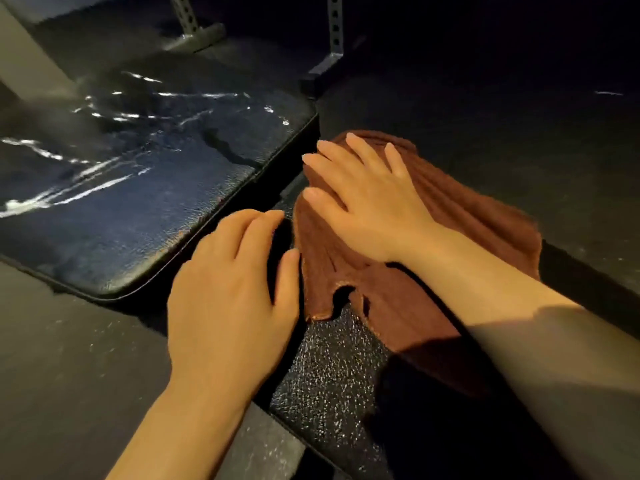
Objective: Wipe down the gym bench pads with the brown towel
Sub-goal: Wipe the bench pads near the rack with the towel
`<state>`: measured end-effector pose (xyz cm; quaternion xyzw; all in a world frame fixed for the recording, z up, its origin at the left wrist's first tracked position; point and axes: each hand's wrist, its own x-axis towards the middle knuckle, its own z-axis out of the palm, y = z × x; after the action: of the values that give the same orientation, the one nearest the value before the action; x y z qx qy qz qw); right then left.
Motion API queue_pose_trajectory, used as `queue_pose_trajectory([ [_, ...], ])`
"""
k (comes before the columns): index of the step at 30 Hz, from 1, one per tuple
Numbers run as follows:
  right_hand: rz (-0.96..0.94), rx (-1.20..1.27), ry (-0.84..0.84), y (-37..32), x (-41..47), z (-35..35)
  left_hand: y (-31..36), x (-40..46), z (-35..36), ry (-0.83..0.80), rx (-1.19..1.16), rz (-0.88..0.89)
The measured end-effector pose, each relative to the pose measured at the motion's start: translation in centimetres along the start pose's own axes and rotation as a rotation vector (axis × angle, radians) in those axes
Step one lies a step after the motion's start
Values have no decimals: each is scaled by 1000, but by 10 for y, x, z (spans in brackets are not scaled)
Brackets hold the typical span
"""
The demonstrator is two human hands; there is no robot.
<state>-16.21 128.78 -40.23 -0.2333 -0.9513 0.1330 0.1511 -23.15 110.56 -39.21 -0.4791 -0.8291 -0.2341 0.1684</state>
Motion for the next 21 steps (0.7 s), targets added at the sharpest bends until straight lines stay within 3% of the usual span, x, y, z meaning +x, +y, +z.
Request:
queue_pose_trajectory([
  [6,-72,-61,-69,4,6,-9,1,-4,3,-6,-58,-5],
  [11,-74,-152,-201,-1,23,-22,6,0,-6,-198,-38,-9],
  [21,-25,-109,-105,2,32,-14,5,3,-11,-348,-24,-14],
])
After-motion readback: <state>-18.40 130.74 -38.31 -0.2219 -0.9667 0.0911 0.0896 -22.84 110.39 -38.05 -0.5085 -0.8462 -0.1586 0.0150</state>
